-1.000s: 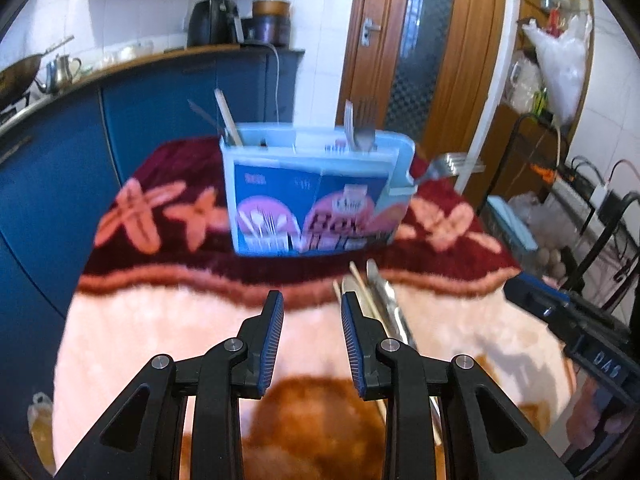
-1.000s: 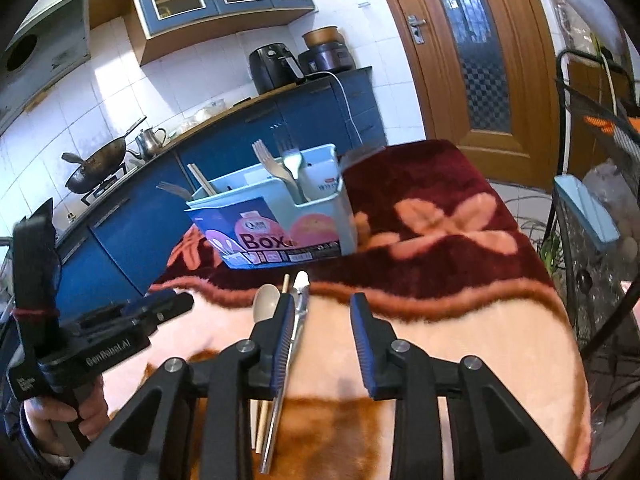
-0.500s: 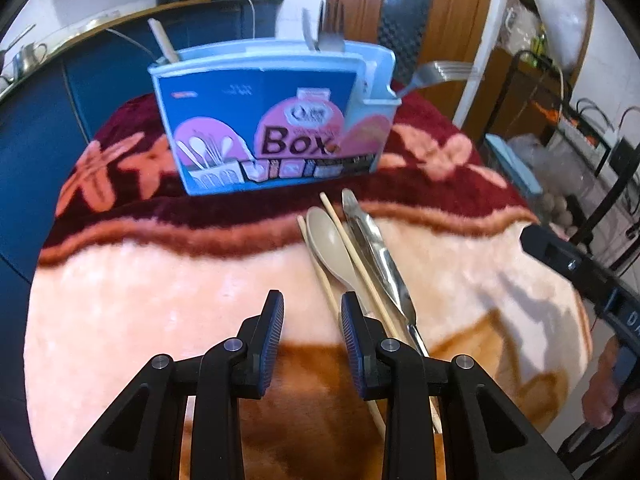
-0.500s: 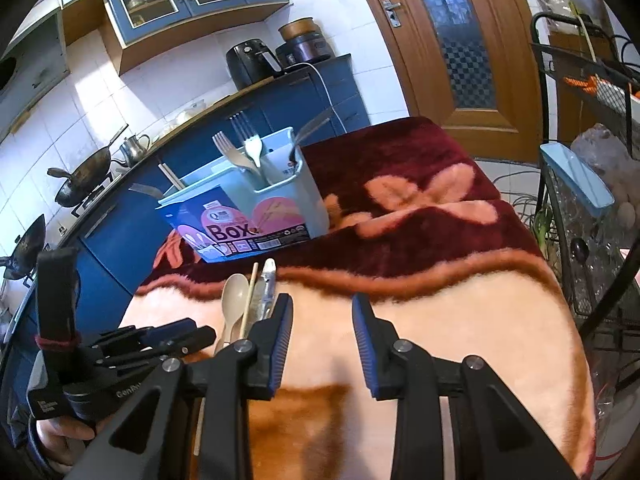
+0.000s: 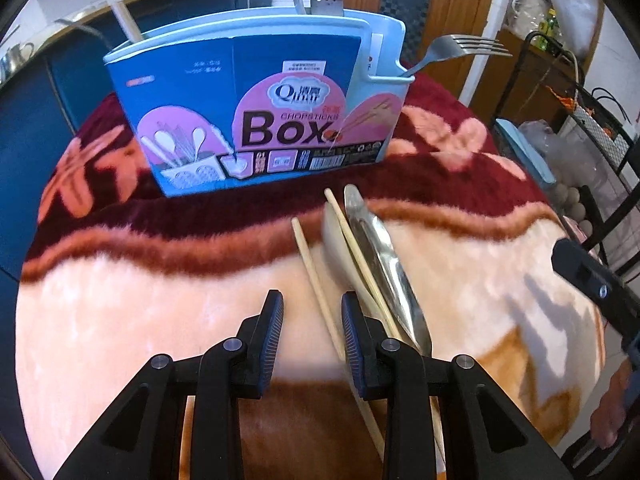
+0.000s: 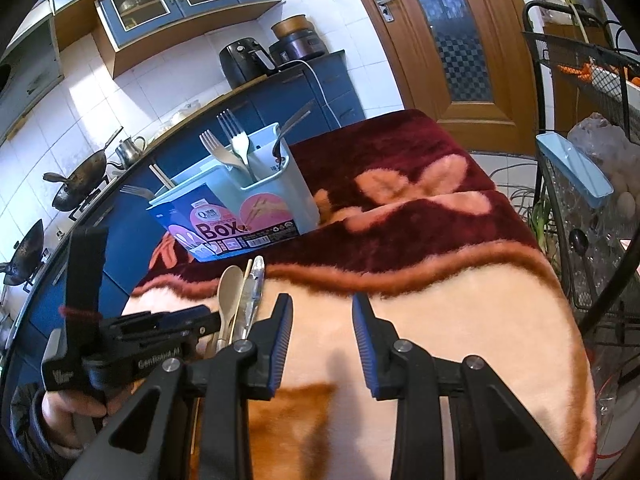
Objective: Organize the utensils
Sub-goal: 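Grasp another wooden chopstick with the left tool while the right tool grasps a metal utensil, then lift the chopstick and metal utensil and carry both over the caddy, then lower both held utensils into the caddy and open both tools, then withdraw both open tools toward the beige spoon and last chopstick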
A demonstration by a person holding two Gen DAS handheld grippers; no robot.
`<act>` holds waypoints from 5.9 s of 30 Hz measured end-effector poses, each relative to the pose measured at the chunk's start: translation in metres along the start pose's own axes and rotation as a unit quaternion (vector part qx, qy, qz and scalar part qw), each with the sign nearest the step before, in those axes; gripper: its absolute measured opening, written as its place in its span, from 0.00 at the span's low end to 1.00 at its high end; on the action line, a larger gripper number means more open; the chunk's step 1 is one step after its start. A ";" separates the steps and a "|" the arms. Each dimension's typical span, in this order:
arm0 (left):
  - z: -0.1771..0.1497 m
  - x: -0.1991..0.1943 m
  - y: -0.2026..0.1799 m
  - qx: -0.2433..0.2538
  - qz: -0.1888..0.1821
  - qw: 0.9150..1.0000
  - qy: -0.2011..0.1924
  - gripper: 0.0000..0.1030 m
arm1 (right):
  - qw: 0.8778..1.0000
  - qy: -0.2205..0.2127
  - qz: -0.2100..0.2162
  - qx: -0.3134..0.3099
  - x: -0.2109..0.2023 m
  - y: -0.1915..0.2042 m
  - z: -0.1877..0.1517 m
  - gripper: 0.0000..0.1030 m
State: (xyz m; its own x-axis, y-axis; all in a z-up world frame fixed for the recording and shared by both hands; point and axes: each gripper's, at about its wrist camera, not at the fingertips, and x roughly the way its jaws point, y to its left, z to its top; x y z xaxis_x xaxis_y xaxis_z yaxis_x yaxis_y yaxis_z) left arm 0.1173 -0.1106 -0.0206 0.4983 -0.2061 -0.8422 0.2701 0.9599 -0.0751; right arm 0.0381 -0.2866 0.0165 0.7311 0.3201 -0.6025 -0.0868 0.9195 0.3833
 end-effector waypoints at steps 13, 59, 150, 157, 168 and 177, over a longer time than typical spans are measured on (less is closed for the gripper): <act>0.002 -0.002 0.026 -0.060 -0.063 0.996 -0.004 0.04 | 1.000 0.013 -0.003 -0.014 0.006 0.011 -0.002 0.33; -0.022 -0.091 0.099 -0.109 -0.066 0.973 -0.192 0.04 | 0.988 0.149 -0.019 -0.040 0.082 0.051 0.003 0.04; 0.114 -0.084 0.092 -0.091 0.020 0.917 -0.388 0.19 | 0.953 -0.279 -0.064 -0.097 0.092 0.090 0.156 0.07; 0.106 -0.096 0.089 -0.089 0.012 0.920 -0.381 0.29 | 0.964 -0.243 -0.037 -0.106 0.082 0.094 0.145 0.11; 0.085 -0.123 0.084 -0.101 -0.015 0.928 -0.359 0.31 | 0.966 -0.239 0.000 -0.096 0.049 0.094 0.130 0.32; 0.062 -0.143 0.085 -0.104 -0.013 0.933 -0.344 0.32 | 0.973 -0.214 0.006 -0.082 0.011 0.094 0.115 0.33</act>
State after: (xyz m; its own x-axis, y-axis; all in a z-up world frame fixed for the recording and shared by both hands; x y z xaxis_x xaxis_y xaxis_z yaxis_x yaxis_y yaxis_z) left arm 0.1203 -0.0114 0.1263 0.9243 -0.2339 -0.3015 0.1593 0.9545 -0.2519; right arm 0.1160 -0.2224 0.1263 0.9413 0.2392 -0.2382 -0.1784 0.9515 0.2505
